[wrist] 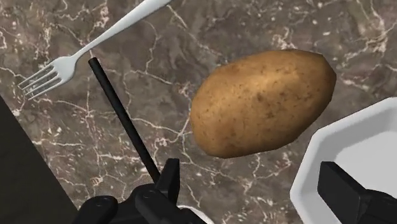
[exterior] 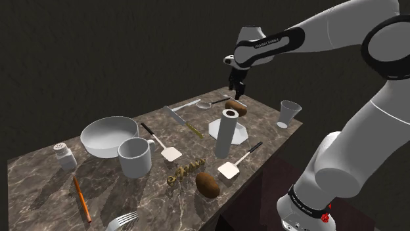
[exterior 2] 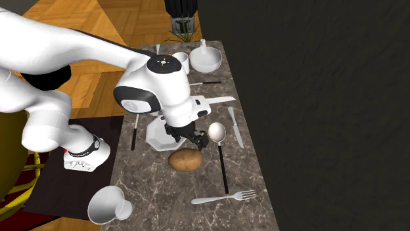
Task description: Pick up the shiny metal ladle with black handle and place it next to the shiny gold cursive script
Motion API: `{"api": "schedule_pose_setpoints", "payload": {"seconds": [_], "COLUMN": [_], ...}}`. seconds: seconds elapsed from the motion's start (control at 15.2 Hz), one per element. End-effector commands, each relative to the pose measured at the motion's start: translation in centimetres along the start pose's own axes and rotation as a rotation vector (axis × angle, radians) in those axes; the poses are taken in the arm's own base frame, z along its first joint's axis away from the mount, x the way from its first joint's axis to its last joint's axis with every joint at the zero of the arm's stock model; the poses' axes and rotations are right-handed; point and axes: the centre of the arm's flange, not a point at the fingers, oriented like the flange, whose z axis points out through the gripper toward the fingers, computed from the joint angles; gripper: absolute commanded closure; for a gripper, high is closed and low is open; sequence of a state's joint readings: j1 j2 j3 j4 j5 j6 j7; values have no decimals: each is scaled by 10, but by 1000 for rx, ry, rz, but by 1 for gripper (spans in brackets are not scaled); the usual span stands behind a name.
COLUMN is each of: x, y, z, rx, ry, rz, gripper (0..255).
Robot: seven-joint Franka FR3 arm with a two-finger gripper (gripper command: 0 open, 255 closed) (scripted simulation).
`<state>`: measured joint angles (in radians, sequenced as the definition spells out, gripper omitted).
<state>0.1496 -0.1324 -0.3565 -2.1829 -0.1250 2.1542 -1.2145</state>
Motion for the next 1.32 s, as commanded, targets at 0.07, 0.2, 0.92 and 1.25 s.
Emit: {"api": "schedule_pose_setpoints", "payload": {"seconds": [0.07, 0.2, 0.92, 1.25], "x": [12, 22, 59, 58], "y": [31, 49, 95, 96], "z": [25, 41, 115, 128], "rx": [-7, -10, -21, -21], "ry": [-9, -14, -28, -28], "rz": [-149, -243, -517, -517], "gripper": [0, 0, 0, 0]}}
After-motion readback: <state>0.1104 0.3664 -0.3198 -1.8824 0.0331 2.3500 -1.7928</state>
